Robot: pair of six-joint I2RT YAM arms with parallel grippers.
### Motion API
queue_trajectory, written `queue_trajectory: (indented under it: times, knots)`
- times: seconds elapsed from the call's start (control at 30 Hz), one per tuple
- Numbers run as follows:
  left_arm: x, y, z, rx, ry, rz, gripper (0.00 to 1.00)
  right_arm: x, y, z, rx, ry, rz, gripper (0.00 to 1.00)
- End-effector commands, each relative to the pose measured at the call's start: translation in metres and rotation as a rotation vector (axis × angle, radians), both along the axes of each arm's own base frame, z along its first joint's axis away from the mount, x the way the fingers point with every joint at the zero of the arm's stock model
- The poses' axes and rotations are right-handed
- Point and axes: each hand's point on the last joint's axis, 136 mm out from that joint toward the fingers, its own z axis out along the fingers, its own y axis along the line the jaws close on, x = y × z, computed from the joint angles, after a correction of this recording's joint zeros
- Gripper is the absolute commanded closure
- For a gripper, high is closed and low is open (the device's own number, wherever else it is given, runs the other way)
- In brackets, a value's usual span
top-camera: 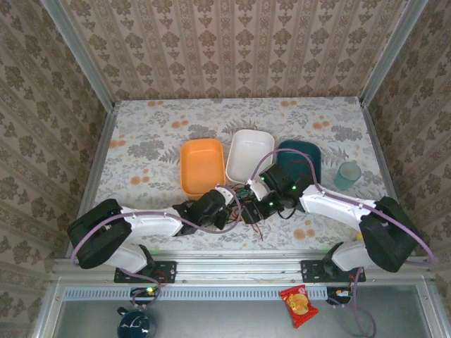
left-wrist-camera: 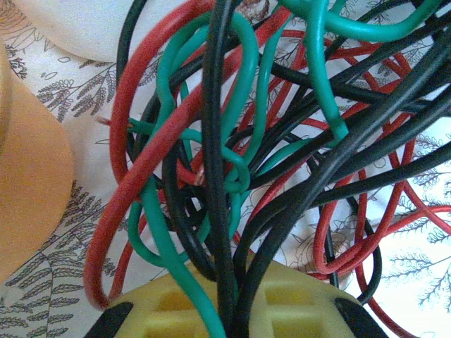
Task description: Untangle the cables
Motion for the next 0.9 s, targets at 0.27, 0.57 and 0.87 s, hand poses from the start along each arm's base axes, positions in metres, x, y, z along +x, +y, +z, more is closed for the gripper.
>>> queue_trajectory:
  times: [0.27, 0.57, 0.87]
  knots:
    - [-0.004, -0.007, 0.007, -0.041, -0.002, -0.046, 1.0, 0.018, 0.027, 0.013, 0.089, -0.017, 0.052, 0.44]
    - [-0.008, -0.006, 0.007, -0.059, 0.006, -0.063, 1.0, 0.035, 0.019, 0.003, 0.033, -0.028, -0.023, 0.85]
    - [-0.01, -0.001, 0.005, -0.068, 0.016, -0.05, 1.0, 0.046, -0.014, 0.016, 0.023, -0.125, -0.156, 1.0]
